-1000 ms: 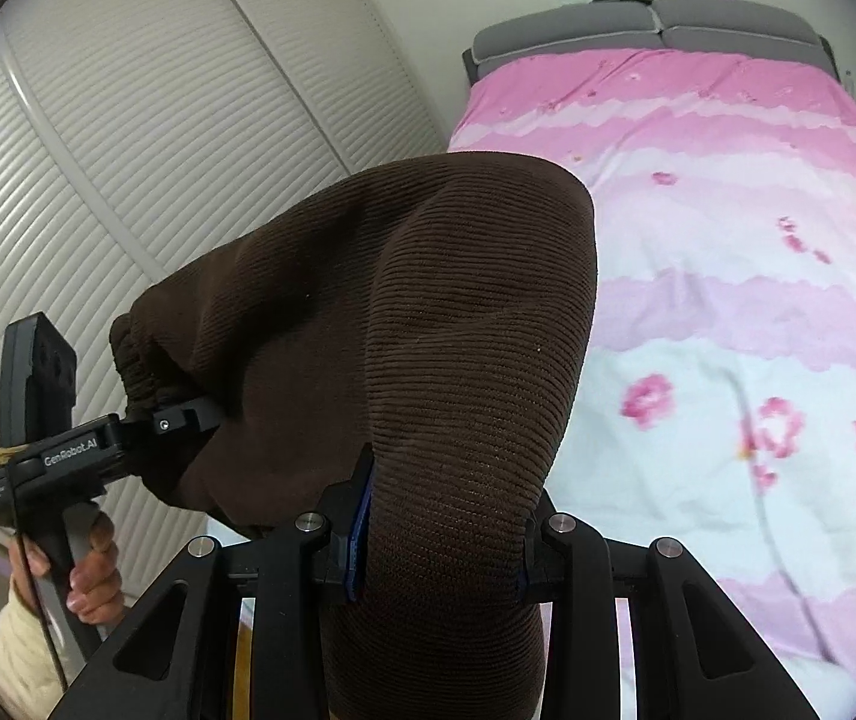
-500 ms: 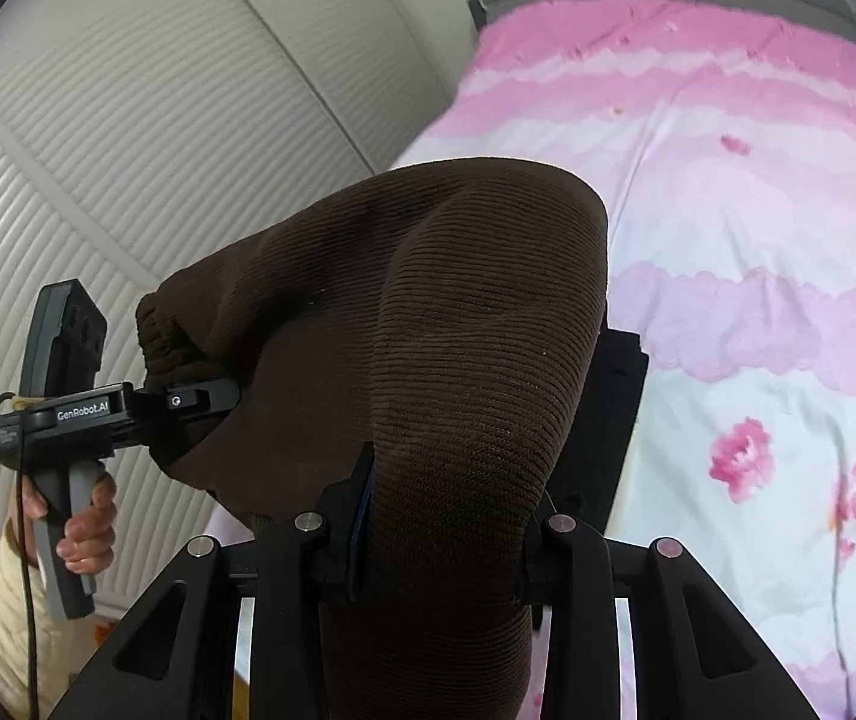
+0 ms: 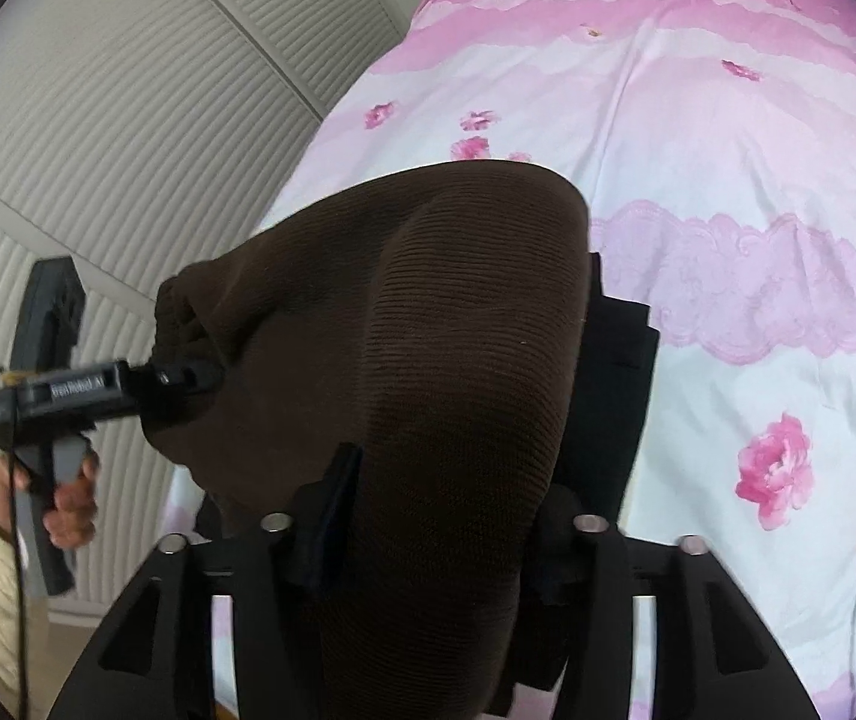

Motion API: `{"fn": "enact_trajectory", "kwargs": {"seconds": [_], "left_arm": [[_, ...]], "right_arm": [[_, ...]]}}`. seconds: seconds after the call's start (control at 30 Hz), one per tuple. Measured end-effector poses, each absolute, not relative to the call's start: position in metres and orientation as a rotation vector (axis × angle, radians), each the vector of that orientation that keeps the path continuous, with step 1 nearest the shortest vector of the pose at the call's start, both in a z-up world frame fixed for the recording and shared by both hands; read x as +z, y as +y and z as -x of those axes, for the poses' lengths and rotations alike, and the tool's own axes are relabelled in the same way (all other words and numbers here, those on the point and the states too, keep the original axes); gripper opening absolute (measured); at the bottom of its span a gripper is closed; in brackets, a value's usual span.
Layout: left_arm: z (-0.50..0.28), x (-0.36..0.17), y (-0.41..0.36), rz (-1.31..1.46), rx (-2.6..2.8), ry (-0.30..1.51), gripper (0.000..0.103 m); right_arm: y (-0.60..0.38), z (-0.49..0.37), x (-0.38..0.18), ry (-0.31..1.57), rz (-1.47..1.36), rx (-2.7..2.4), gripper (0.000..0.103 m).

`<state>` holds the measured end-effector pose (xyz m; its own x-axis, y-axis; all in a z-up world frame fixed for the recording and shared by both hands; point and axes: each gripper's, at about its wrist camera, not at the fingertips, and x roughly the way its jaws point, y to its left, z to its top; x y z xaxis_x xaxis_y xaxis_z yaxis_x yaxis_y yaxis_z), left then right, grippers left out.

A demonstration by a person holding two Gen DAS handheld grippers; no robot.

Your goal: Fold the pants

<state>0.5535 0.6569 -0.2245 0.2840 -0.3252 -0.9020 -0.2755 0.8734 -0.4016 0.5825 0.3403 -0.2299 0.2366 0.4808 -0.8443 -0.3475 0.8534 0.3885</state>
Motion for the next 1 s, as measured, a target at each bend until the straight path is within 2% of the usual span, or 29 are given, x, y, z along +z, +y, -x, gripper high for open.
{"fn": "enact_trajectory", "kwargs": {"seconds": [0.03, 0.13, 0.37, 0.5, 0.63, 0.77, 1.0], "left_arm": [[-0.551, -0.223, 0.658, 0.542, -0.033, 1.301, 0.076], [-0.541, -0.211, 0.652, 0.475, -0.028, 1.291, 0.078], [-0.512, -0.170, 0.631, 0.258, 0.086, 1.204, 0.083], [-0.483, -0.135, 0.603, 0.123, 0.117, 1.120, 0.083], [-0.444, -0.095, 0.560, 0.051, 0.099, 1.022, 0.089], [-0.403, -0.060, 0.508, 0.015, 0.044, 0.939, 0.097], [-0.336, -0.011, 0.410, -0.043, -0.028, 0.806, 0.103]], "right_arm": [[0.341, -0.583, -0.226, 1.203, -0.106, 0.554, 0.064], [0.336, -0.576, -0.214, 1.174, -0.043, 0.523, 0.068], [0.308, -0.549, -0.173, 1.102, 0.081, 0.414, 0.069], [0.278, -0.526, -0.147, 1.073, 0.051, 0.368, 0.070], [0.249, -0.491, -0.114, 0.997, 0.039, 0.347, 0.082], [0.221, -0.455, -0.089, 0.926, 0.050, 0.300, 0.084], [0.154, -0.382, -0.042, 0.811, 0.019, 0.222, 0.092]]}}
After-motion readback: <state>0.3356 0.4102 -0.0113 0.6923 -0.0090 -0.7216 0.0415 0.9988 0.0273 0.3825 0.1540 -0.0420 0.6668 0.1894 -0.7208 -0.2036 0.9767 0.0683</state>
